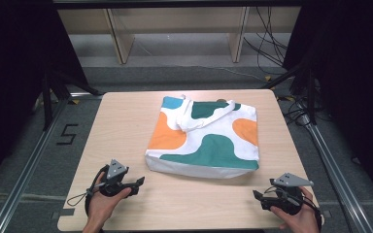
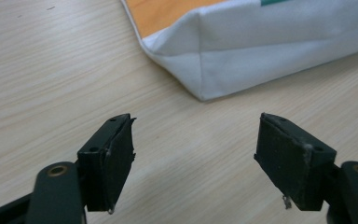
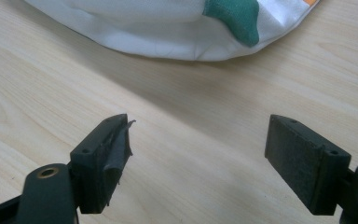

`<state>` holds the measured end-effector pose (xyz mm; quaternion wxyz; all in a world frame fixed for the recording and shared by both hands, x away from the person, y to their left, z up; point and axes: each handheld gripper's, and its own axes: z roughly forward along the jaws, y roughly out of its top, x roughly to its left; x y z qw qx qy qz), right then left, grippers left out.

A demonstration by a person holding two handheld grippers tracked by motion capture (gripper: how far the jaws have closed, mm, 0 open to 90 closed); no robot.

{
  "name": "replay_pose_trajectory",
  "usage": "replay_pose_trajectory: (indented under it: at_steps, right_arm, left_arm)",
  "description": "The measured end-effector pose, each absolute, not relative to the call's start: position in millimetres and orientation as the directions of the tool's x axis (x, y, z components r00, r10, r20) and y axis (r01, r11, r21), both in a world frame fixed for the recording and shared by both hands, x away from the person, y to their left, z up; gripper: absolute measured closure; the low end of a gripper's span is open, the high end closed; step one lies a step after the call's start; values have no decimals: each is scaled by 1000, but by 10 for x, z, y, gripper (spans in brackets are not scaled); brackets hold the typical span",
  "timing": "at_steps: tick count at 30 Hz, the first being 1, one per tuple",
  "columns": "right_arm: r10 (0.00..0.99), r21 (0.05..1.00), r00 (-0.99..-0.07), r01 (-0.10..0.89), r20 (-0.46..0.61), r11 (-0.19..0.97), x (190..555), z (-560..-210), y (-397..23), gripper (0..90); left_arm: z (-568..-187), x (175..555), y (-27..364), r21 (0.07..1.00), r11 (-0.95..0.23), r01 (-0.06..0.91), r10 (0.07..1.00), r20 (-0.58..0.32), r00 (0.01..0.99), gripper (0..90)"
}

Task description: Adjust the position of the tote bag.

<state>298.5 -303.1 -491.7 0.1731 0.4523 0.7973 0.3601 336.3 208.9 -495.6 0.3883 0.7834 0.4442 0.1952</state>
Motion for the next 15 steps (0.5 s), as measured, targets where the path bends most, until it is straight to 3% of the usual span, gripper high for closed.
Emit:
replay_pose_trajectory:
  at_steps: [15]
  right_arm:
    - [851, 721, -523, 608, 49, 332, 2990, -4936, -3025, 234]
  left_arm:
    - [-4830, 3787, 2124, 798, -196, 570, 870, -127, 477, 337]
